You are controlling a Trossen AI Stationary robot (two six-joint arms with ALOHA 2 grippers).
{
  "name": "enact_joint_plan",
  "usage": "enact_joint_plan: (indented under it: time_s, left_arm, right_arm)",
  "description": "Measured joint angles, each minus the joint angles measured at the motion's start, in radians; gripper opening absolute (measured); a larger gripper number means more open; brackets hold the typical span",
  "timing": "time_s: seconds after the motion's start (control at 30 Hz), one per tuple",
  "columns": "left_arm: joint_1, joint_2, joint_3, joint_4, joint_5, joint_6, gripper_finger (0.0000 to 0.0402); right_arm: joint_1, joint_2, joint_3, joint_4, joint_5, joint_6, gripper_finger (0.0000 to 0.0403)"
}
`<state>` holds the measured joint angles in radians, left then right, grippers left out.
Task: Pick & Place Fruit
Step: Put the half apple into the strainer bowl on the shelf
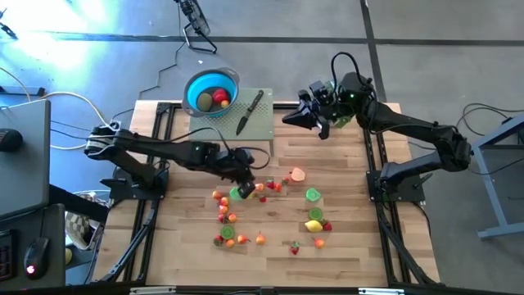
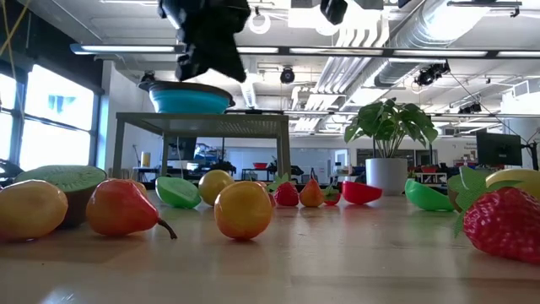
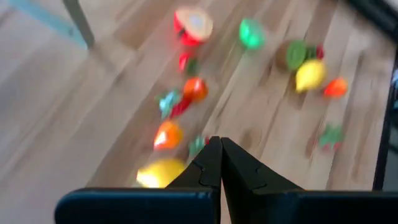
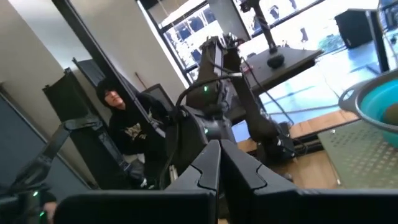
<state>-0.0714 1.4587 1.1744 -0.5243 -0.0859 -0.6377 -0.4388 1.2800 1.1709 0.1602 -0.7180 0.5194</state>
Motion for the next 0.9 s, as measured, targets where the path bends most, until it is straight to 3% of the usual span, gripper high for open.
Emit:
enact_joint_plan:
  time_s: [0.2,0.9]
  left_arm:
    - [-0.017,-0.023,0.0,-0.148,0.033,-0.024,0.0]
    - [-0.034,-0.311,0.001,-0.044,-0.181,0.275,0.0]
  right_arm:
    - [0.0,0.0,0.0,-0.014,-0.017,0.0,0.0004]
    - [0.0,0.0,0.0,-0.01,-0.009,0.0,0.0004]
